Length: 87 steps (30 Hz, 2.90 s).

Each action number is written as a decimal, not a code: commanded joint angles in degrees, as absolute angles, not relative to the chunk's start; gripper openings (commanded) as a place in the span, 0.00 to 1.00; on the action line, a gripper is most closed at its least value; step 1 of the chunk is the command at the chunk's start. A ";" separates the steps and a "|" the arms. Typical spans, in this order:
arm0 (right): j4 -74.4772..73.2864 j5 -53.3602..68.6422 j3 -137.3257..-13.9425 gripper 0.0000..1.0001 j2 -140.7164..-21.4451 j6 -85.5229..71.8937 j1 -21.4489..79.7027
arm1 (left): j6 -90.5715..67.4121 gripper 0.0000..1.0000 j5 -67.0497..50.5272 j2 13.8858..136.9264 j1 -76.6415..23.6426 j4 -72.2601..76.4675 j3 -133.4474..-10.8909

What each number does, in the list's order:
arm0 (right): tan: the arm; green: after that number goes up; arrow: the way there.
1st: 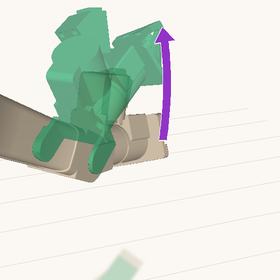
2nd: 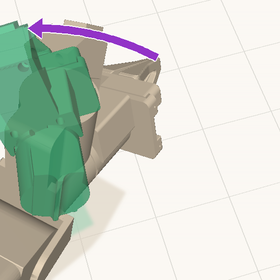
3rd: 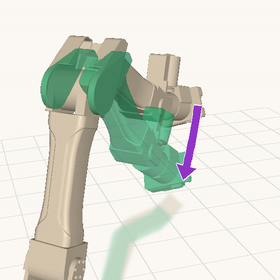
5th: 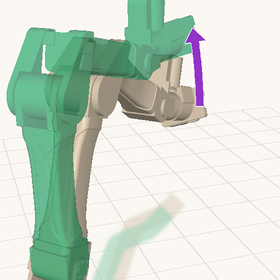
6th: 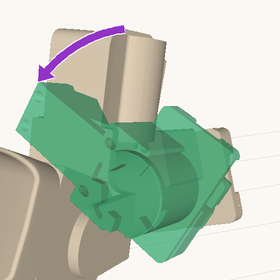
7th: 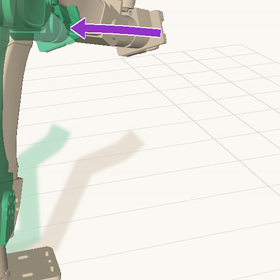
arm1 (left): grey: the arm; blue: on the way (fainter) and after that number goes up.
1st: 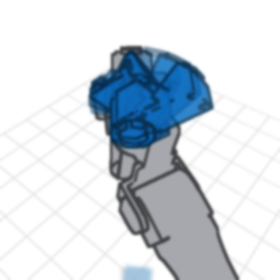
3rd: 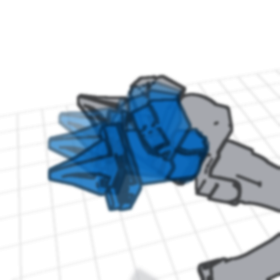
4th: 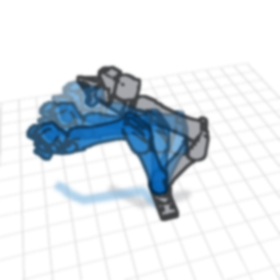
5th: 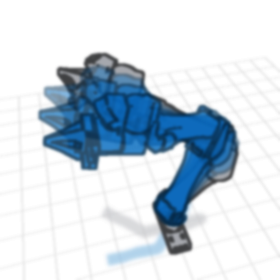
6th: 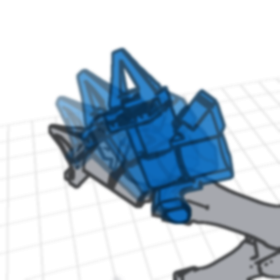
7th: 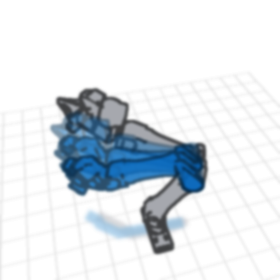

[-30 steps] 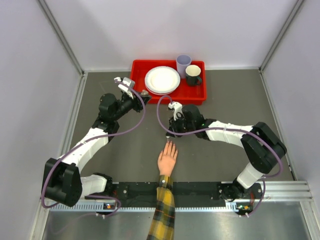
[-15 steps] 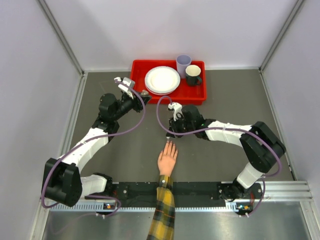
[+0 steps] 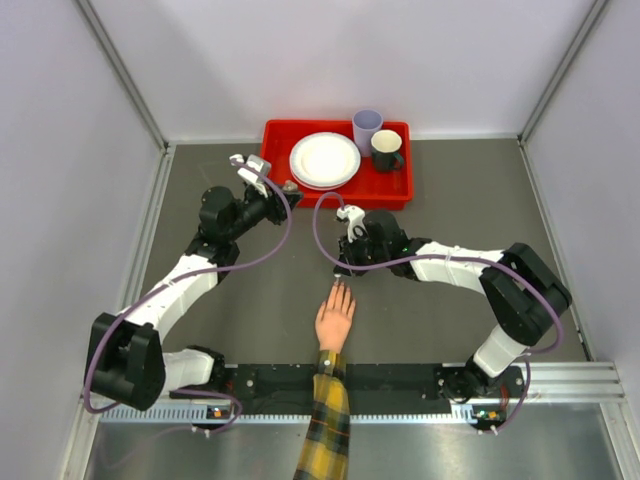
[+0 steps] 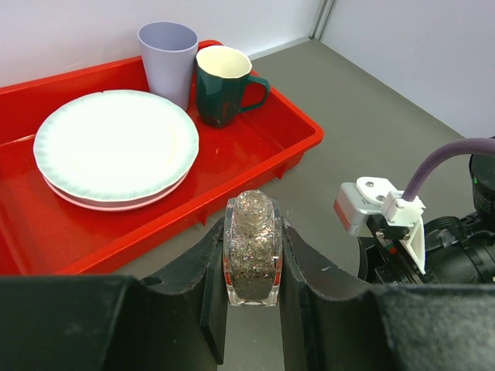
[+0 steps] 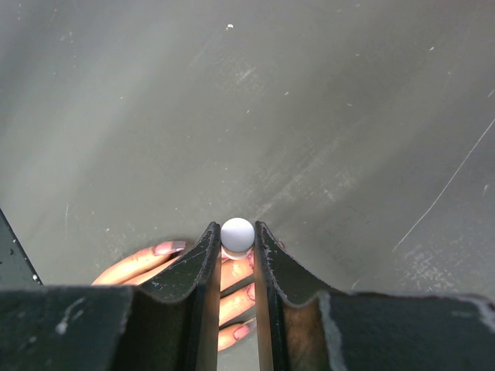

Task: Paint the nails

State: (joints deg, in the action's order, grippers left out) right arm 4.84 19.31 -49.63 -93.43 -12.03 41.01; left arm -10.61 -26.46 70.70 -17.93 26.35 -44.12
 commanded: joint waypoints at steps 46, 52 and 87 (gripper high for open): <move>3.87 19.07 -51.68 0.00 -89.39 -11.78 39.72 | -11.16 0.00 -27.60 70.49 -17.67 29.79 -44.30; 3.08 18.54 -51.85 0.00 -88.68 -11.43 41.04 | -11.25 0.00 -27.69 70.49 -17.67 29.53 -44.38; 6.50 20.39 -52.73 0.00 -92.37 -12.13 41.84 | -11.51 0.00 -27.95 70.40 -17.67 29.71 -44.21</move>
